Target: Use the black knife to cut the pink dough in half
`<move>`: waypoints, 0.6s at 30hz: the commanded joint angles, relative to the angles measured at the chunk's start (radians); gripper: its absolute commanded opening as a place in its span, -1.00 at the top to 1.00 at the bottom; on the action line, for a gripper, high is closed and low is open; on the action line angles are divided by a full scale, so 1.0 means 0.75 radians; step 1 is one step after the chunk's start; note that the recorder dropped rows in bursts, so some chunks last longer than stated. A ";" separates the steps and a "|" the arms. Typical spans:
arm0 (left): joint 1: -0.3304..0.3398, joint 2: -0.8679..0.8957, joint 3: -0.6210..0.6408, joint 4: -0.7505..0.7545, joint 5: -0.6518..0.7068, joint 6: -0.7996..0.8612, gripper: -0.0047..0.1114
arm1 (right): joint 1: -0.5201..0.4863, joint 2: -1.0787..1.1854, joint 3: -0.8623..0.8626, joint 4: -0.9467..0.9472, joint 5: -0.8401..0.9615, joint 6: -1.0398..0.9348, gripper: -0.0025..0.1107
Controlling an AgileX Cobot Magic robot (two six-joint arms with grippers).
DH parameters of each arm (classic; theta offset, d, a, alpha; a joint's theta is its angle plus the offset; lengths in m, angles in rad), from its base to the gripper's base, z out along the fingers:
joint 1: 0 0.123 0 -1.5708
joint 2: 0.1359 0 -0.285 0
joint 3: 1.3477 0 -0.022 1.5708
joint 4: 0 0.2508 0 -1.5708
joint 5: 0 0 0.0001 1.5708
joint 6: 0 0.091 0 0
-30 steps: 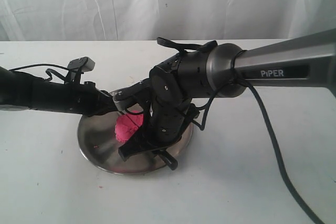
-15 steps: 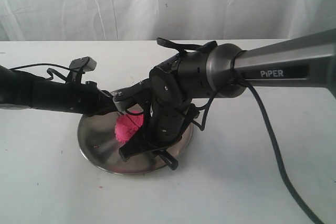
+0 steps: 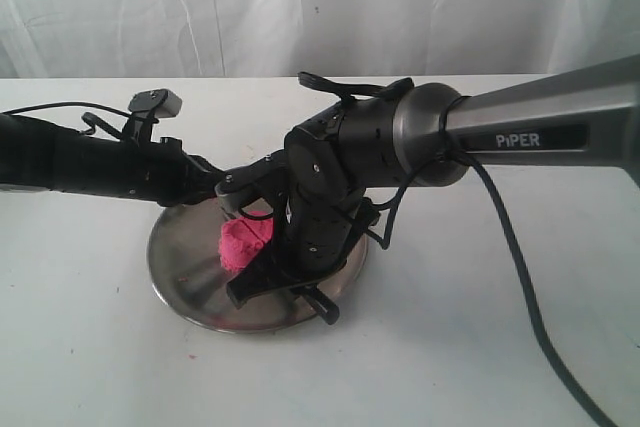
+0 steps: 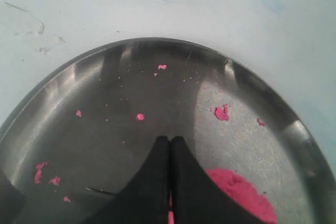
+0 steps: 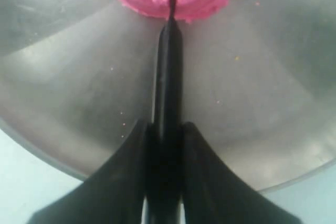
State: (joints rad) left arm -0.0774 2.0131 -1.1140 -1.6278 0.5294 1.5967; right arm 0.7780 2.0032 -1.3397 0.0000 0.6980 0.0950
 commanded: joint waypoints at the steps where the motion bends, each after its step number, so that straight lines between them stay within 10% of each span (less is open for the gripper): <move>1: -0.008 0.017 0.012 -0.004 0.013 -0.005 0.92 | -0.003 0.000 0.005 0.000 0.003 -0.015 0.96; 18: -0.008 0.126 0.012 -0.001 -0.007 -0.005 0.92 | -0.003 0.000 0.005 0.000 0.000 -0.014 0.96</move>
State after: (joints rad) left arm -0.0793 2.0933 -1.1116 -1.6540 0.5393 1.5967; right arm 0.7780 2.0032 -1.3397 0.0000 0.6980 0.0950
